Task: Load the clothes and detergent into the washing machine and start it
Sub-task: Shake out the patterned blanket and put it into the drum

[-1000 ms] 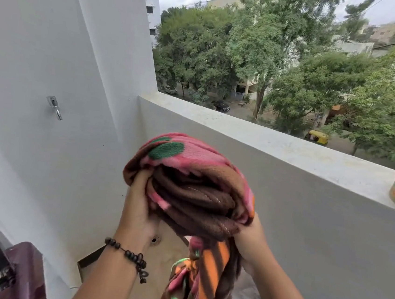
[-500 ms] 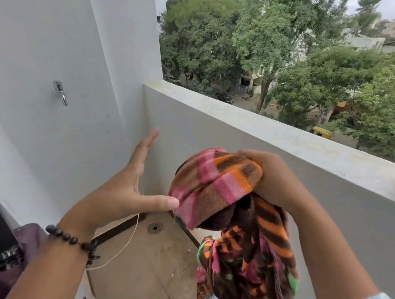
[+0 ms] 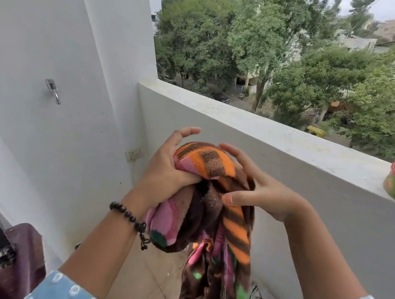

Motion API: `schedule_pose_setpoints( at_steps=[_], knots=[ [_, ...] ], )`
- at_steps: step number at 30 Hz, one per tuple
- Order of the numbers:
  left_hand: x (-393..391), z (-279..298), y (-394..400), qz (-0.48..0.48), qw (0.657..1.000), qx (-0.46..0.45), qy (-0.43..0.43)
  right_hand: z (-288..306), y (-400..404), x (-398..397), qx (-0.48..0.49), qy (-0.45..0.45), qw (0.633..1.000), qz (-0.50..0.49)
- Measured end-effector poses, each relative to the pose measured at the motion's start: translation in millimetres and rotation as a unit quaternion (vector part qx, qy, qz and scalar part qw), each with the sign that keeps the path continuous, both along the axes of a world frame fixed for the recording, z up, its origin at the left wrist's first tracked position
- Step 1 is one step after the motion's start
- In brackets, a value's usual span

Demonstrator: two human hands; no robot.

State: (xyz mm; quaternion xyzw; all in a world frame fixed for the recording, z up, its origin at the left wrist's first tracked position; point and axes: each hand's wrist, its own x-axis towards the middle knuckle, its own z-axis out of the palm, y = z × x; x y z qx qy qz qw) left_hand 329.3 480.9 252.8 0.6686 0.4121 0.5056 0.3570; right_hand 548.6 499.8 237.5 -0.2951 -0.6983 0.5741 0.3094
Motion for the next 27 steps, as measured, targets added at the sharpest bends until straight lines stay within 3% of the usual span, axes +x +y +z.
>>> schedule_pose_setpoints(
  at_steps=[2,5,11,15,18,21,24,27],
  knots=[
    [-4,5,4,-0.016,0.999,-0.002,-0.044,-27,3,7,-0.058,-0.009,0.997,0.047],
    [-11,16,8,-0.011,0.996,0.003,-0.091,-66,1,-1,-0.083,-0.117,0.988,0.053],
    [-25,24,4,-0.007,0.994,0.021,-0.106,-73,13,-2,0.035,-0.113,0.972,-0.201],
    [-39,23,4,0.024,0.990,0.031,-0.134,-15,27,13,0.227,-0.170,0.901,-0.329],
    [-49,23,5,0.036,0.987,0.030,-0.155,45,22,22,0.346,-0.145,0.856,-0.356],
    [-58,30,5,0.033,0.988,0.052,-0.143,85,15,30,0.406,-0.133,0.836,-0.344],
    [-67,39,2,0.029,0.991,0.090,-0.094,96,17,40,0.443,-0.208,0.807,-0.330],
    [-63,43,-5,0.019,0.994,0.105,-0.006,92,12,45,0.477,-0.189,0.739,-0.436]
  ],
)
